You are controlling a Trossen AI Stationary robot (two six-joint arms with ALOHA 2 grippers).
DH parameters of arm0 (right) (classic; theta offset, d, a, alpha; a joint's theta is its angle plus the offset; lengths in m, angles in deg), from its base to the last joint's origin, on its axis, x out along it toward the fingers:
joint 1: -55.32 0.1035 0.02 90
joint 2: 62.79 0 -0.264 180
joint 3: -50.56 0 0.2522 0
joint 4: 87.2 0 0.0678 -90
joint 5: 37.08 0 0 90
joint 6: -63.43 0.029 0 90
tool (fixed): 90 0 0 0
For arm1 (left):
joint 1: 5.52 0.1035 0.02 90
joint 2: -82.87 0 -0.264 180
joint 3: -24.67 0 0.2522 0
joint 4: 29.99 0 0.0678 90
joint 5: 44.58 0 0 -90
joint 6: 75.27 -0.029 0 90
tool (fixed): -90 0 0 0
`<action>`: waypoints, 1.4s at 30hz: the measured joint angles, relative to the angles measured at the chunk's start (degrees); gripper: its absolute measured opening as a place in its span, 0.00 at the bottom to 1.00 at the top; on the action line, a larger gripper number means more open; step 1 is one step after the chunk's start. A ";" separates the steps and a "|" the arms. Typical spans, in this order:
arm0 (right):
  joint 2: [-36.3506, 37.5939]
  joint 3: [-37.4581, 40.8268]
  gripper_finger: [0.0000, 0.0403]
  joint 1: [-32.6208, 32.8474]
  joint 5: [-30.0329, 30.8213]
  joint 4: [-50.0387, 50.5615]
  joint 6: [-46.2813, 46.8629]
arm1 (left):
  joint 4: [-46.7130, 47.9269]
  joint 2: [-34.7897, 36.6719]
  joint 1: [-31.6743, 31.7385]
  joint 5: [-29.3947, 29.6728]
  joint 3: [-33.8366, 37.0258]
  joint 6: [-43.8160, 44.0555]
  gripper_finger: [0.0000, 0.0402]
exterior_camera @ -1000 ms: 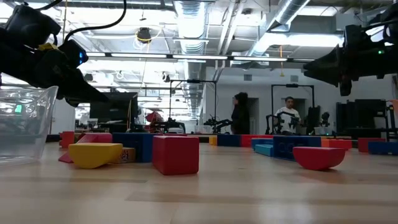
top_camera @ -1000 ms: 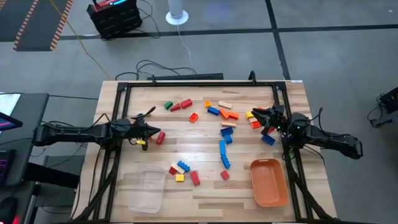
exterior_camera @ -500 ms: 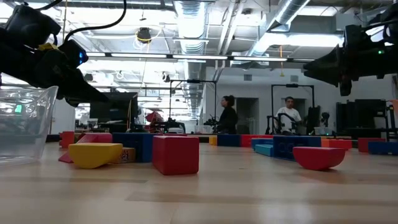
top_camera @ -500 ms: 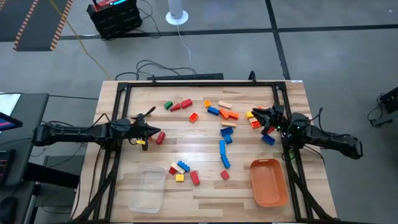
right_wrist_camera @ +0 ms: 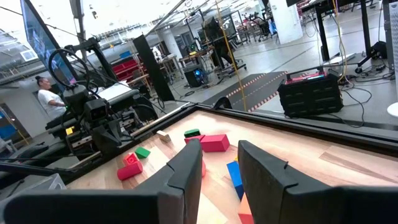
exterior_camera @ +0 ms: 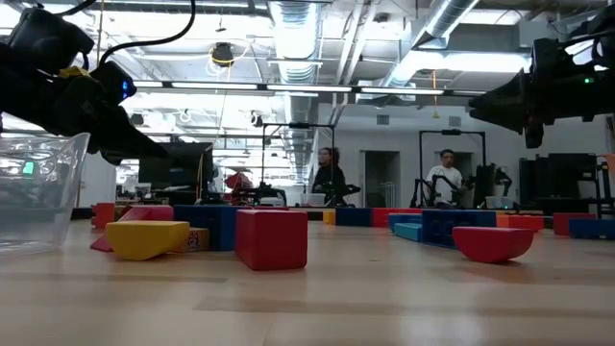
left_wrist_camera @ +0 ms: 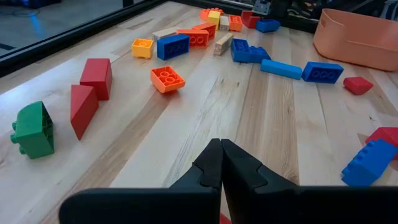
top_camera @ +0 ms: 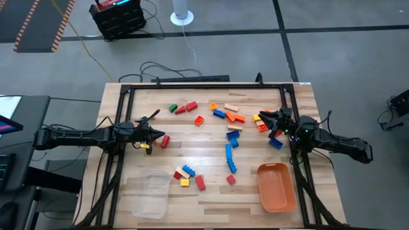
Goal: Sort blocks by size
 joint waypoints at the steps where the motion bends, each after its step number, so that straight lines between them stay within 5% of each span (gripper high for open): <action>1: 0.01 0.00 0.33 0.00 0.01 0.00 0.01 | 0.01 -0.01 0.01 0.01 0.00 0.00 0.00; 20: 0.00 0.00 0.33 0.01 0.00 0.00 0.01 | -1.15 0.01 0.00 0.01 0.00 0.09 0.00; 28: 0.00 0.00 0.33 0.01 0.02 -0.26 0.01 | -0.65 0.01 -0.01 -0.01 -0.48 10.66 0.00; 42: 0.02 0.09 0.33 -0.51 0.18 -1.16 -0.17 | -0.09 -0.01 0.01 1.86 -1.11 9.87 0.00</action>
